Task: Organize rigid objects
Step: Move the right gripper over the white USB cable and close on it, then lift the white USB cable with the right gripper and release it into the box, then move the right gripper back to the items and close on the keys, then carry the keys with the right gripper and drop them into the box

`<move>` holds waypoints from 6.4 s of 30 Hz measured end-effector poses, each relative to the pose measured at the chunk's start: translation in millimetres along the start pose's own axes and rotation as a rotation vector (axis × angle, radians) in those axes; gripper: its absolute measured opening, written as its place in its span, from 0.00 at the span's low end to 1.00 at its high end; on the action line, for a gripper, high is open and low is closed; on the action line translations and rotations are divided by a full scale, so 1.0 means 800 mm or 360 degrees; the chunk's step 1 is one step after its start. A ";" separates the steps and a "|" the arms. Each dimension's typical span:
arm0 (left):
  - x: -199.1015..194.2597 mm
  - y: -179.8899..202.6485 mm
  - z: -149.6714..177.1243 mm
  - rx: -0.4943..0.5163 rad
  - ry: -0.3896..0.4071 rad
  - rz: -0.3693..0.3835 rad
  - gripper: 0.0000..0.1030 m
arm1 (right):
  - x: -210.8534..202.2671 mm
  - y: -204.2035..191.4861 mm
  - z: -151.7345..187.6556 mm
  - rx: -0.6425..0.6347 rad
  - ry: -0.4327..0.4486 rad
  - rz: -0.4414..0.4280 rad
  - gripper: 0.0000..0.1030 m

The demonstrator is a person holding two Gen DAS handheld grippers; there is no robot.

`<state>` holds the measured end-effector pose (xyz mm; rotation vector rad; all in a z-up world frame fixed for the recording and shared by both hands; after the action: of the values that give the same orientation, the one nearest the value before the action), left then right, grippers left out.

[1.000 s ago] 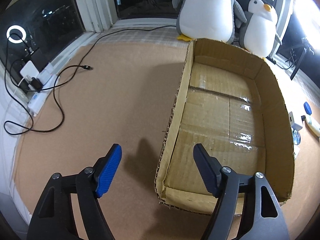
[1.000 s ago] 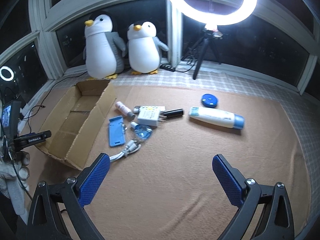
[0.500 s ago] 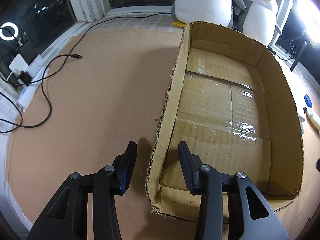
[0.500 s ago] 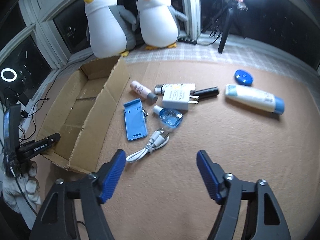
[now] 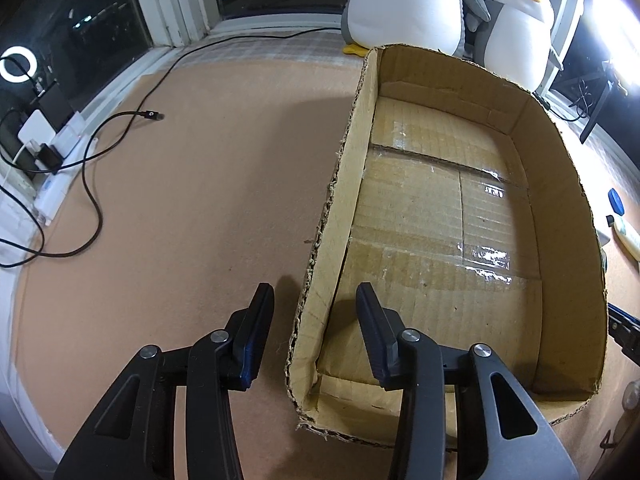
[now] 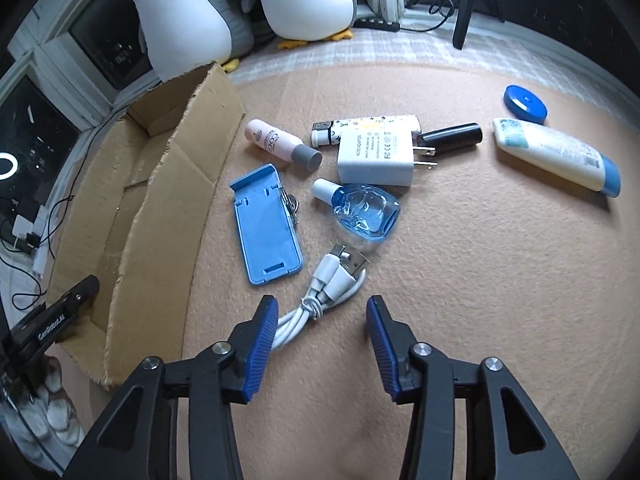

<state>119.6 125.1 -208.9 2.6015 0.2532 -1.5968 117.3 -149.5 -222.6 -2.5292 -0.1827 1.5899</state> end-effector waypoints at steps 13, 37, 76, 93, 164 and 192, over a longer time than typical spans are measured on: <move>0.001 -0.002 0.001 -0.0008 0.0000 0.0005 0.40 | 0.004 -0.003 -0.004 -0.0180 -0.0051 0.0079 0.17; 0.003 -0.002 -0.001 -0.0008 -0.0011 0.0014 0.40 | -0.052 -0.031 -0.016 -0.0219 0.0115 -0.0130 0.12; 0.003 0.000 -0.002 0.0000 -0.0012 -0.0001 0.40 | -0.077 -0.179 -0.005 -0.0582 0.0200 -0.0412 0.45; 0.003 0.000 -0.002 0.0004 -0.0010 -0.0006 0.40 | -0.087 -0.065 -0.032 -0.0367 0.0277 -0.0369 0.45; 0.003 -0.001 -0.001 -0.0015 -0.0015 -0.0011 0.40 | -0.092 -0.057 -0.070 -0.0572 0.0300 -0.0237 0.02; 0.003 0.002 -0.004 -0.0026 -0.0010 -0.0008 0.40 | -0.083 -0.194 -0.050 -0.0765 0.0261 -0.0489 0.02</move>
<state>123.7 124.0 -210.0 2.5856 0.2713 -1.5971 120.8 -11.6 -117.4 -2.7700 -0.9866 1.3339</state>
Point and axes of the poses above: each gripper's, at about its wrist camera, not at the fingertips, and x roughly the way its jaws point, y to its right, z to its underside, the point moved 5 cm from there along x, roughly the way its jaws point
